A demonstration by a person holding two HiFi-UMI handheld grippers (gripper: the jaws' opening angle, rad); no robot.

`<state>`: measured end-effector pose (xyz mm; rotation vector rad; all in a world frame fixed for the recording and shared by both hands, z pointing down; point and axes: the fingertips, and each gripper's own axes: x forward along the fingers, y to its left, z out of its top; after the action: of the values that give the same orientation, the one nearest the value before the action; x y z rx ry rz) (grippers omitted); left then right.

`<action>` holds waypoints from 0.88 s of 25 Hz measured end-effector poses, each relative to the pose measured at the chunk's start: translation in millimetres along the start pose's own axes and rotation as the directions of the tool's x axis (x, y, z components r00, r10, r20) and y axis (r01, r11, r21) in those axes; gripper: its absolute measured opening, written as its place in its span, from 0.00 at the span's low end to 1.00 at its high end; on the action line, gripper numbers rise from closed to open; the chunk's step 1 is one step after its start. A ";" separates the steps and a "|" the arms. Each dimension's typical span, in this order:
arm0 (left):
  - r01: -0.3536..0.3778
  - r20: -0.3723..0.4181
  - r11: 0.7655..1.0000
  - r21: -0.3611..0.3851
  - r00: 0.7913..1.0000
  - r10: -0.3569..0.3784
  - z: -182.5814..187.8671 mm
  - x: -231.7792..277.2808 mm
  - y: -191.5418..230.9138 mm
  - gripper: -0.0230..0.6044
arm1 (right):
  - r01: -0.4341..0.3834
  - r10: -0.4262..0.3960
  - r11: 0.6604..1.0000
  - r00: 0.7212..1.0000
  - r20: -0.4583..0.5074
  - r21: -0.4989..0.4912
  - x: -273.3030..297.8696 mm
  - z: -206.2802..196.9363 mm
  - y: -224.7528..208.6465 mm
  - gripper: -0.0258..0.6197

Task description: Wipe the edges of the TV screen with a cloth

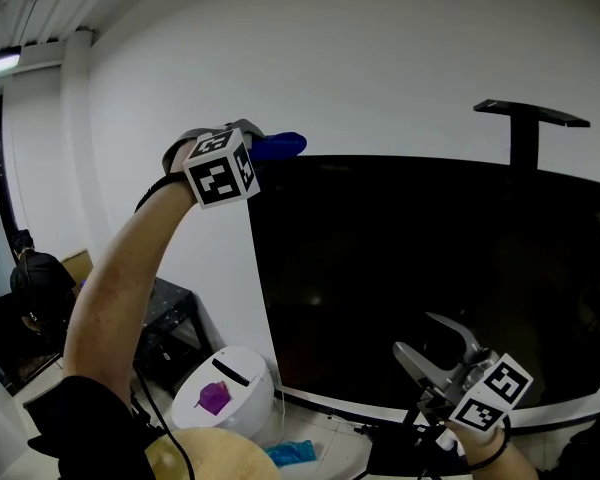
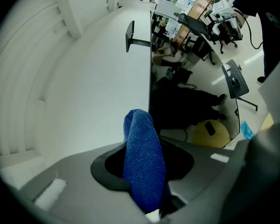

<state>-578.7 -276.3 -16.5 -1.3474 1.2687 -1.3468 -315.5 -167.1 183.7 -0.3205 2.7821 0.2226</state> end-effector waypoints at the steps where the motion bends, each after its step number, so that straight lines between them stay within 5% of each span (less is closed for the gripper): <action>1: 0.003 0.015 1.000 -0.013 1.000 -0.003 6.4 0.3 -0.1 0.23 | 0.003 -0.003 1.000 1.000 0.000 -0.004 -3.0 1.7 -1.8 0.42; 6: 0.014 0.057 0.999 -0.041 0.998 -0.012 41.1 5.1 -0.1 0.23 | 0.037 -0.037 0.999 0.999 0.004 -0.035 -21.8 12.3 -16.0 0.40; 10: 0.026 0.065 0.998 -0.062 0.998 -0.022 66.8 9.6 -0.3 0.23 | 0.086 -0.085 0.993 0.996 0.027 -0.075 -44.7 27.7 -34.9 0.23; 16: 0.043 0.114 0.992 -0.120 0.993 -0.029 119.7 12.2 -3.0 0.23 | 0.091 -0.089 0.990 0.996 0.026 -0.109 -76.7 49.4 -56.5 0.21; 22: 0.052 0.133 0.994 -0.100 0.990 -0.038 169.5 13.8 -5.9 0.23 | 0.102 -0.099 0.991 0.994 0.039 -0.091 -102.2 58.2 -68.4 0.18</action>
<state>-411.1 -305.5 -22.8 -1.5196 1.2396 -1.2155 -186.9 -202.1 156.4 -0.4737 2.7185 0.3298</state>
